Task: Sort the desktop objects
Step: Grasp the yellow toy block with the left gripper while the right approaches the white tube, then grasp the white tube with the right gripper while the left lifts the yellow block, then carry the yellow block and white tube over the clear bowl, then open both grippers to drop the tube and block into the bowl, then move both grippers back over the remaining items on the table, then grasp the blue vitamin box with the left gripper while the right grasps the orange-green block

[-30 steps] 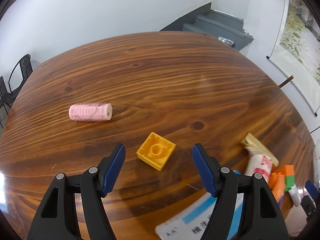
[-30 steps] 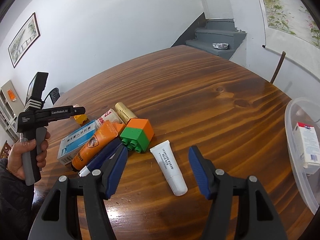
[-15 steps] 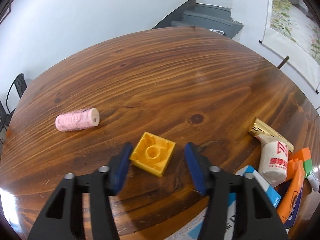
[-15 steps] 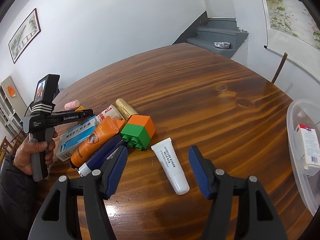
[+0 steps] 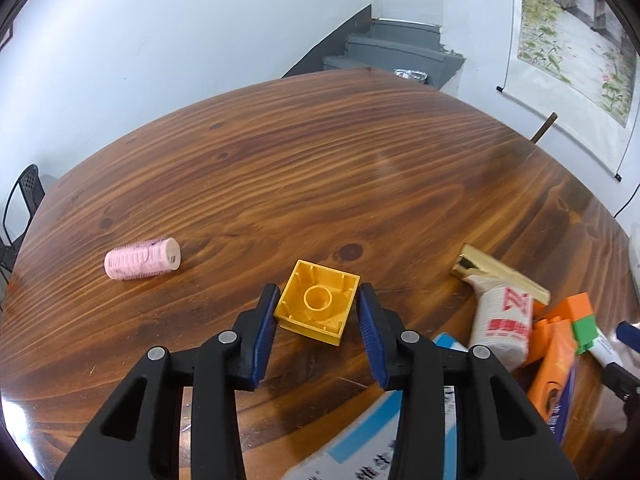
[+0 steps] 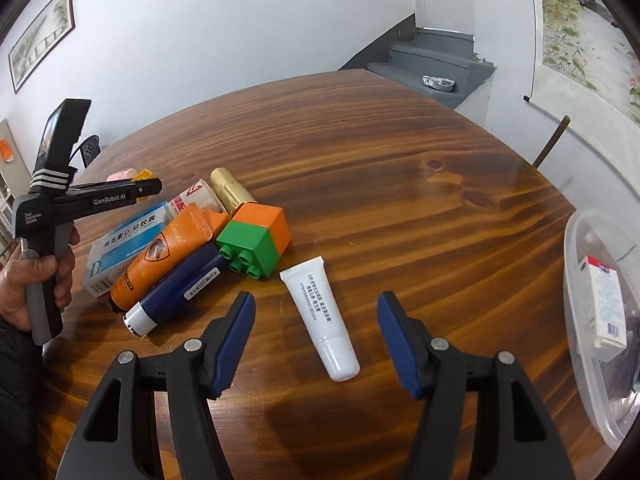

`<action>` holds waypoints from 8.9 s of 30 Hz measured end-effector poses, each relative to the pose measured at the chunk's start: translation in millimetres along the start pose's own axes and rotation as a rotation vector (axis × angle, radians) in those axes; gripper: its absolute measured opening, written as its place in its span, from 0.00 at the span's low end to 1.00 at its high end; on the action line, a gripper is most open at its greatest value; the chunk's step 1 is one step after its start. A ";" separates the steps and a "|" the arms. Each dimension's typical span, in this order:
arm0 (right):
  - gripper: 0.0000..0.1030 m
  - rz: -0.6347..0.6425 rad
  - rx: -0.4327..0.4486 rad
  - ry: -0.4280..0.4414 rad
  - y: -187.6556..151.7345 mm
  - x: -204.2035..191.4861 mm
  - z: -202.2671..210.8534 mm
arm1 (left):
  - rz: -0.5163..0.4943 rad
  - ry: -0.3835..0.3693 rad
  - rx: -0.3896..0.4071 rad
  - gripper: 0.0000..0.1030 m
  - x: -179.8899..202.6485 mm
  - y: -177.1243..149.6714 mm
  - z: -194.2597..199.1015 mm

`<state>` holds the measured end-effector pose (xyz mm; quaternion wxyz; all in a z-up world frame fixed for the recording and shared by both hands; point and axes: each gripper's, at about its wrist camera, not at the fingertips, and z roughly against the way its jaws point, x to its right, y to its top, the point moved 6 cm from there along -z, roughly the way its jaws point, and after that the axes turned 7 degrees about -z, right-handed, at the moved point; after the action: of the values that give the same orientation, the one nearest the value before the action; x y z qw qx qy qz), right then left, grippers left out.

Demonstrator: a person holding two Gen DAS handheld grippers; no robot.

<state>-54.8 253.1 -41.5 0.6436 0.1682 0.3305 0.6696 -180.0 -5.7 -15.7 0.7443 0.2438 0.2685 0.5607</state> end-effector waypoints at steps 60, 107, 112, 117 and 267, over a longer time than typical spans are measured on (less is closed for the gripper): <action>0.21 -0.252 0.234 -0.052 -16.0 119.7 109.3 | -0.191 -0.351 0.121 0.41 237.3 13.2 106.4; 0.45 -0.473 0.302 -0.149 -23.6 254.4 138.3 | -0.362 -0.525 0.076 0.41 399.5 27.0 97.1; 0.47 -0.462 0.330 -0.170 -23.4 256.6 147.4 | -0.370 -0.544 0.075 0.41 406.3 24.7 98.2; 0.47 -0.473 0.362 -0.149 -24.5 256.9 154.8 | -0.402 -0.568 0.068 0.42 419.1 18.5 100.1; 0.75 -0.075 0.055 -0.002 33.2 -20.6 -27.1 | -0.073 -0.046 -0.020 0.75 29.8 -49.6 32.4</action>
<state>-95.0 228.5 -35.2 0.6639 0.1740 0.3542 0.6353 -116.5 8.6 -28.4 0.7726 0.2395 0.2543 0.5301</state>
